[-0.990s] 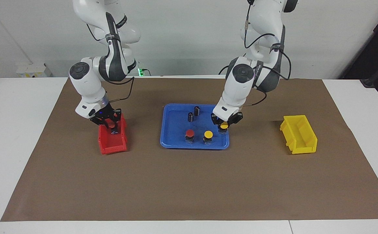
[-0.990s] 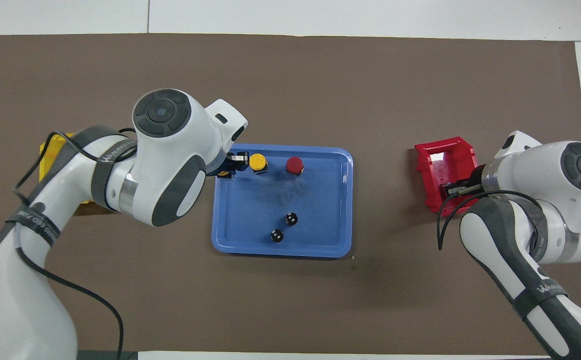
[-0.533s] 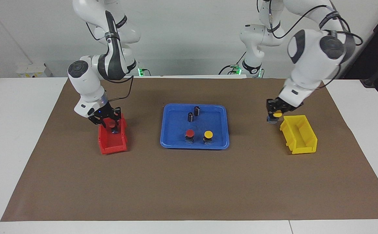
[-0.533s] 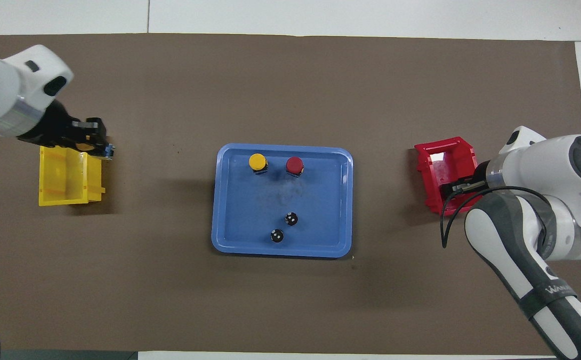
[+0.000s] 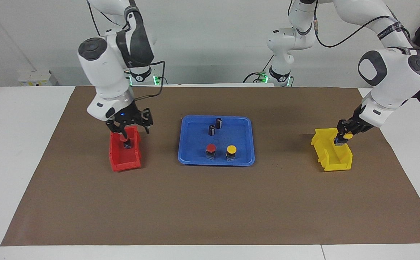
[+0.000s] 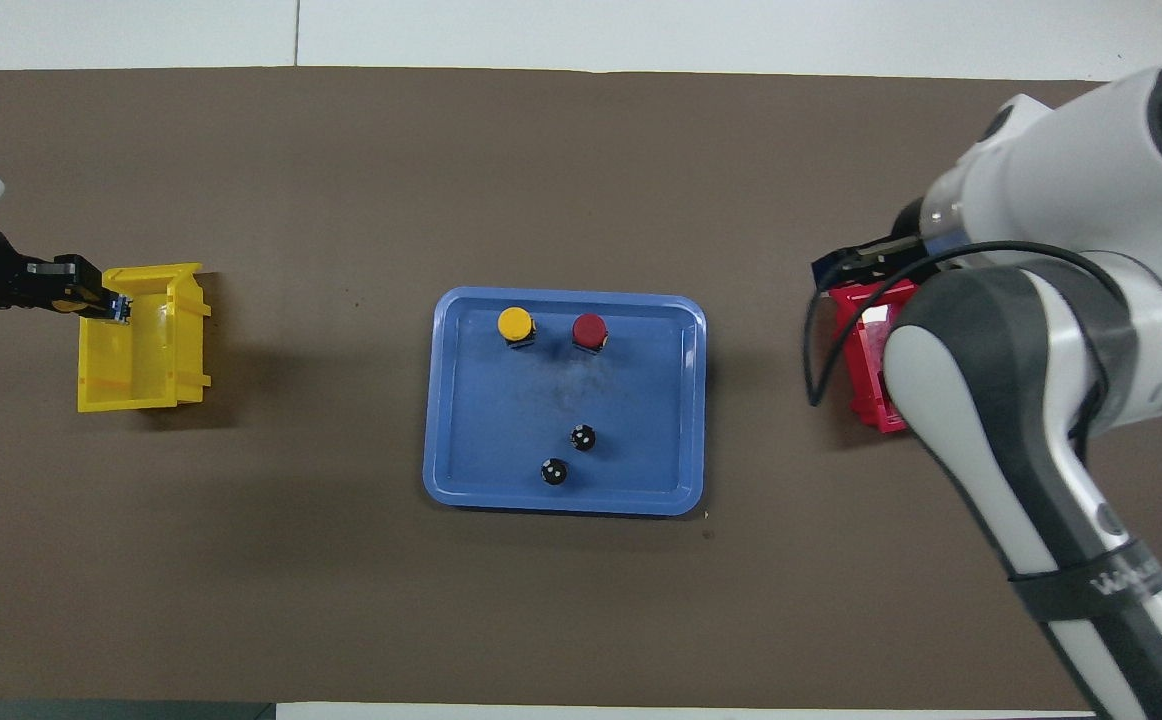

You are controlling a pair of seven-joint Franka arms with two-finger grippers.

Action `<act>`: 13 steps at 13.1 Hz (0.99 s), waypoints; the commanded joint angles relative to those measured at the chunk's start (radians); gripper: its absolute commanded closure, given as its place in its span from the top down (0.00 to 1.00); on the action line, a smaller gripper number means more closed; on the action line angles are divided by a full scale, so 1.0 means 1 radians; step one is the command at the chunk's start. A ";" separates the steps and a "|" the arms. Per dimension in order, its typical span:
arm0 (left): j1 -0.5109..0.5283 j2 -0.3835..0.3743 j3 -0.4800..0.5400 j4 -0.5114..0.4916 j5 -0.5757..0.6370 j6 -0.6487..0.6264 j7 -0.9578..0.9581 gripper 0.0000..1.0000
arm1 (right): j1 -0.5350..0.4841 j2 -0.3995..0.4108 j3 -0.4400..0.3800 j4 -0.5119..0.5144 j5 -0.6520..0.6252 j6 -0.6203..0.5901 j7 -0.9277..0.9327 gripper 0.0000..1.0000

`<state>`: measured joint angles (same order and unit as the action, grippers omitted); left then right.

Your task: Sort red and yellow buttons by color

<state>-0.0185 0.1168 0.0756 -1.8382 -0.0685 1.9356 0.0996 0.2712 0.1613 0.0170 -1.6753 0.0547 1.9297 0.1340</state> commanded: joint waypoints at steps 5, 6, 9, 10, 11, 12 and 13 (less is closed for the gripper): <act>0.032 -0.062 -0.007 -0.257 0.059 0.221 0.042 0.01 | 0.284 0.348 0.001 0.282 -0.105 0.102 0.459 0.87; 0.035 -0.060 -0.005 -0.285 0.059 0.261 0.043 0.01 | 0.290 0.351 0.003 0.261 -0.101 0.151 0.475 0.86; 0.037 -0.071 -0.005 -0.373 0.059 0.327 0.051 0.03 | 0.304 0.353 0.003 0.180 -0.102 0.207 0.483 0.82; 0.038 -0.080 -0.005 -0.400 0.059 0.356 0.045 0.14 | 0.301 0.350 0.003 0.143 -0.102 0.239 0.483 0.82; 0.038 -0.080 -0.005 -0.403 0.059 0.365 0.037 0.31 | 0.299 0.345 0.001 0.128 -0.102 0.245 0.483 0.82; 0.038 -0.080 -0.007 -0.401 0.059 0.364 0.037 0.49 | 0.296 0.342 0.001 0.117 -0.102 0.244 0.481 0.82; 0.038 -0.079 -0.007 -0.395 0.059 0.359 0.037 0.54 | 0.293 0.339 0.003 0.106 -0.102 0.245 0.480 0.81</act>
<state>0.0096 0.0759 0.0770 -2.1950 -0.0257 2.2721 0.1396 0.5772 0.5289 0.0125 -1.5167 -0.0357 2.1478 0.6059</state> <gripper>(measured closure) 0.542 0.181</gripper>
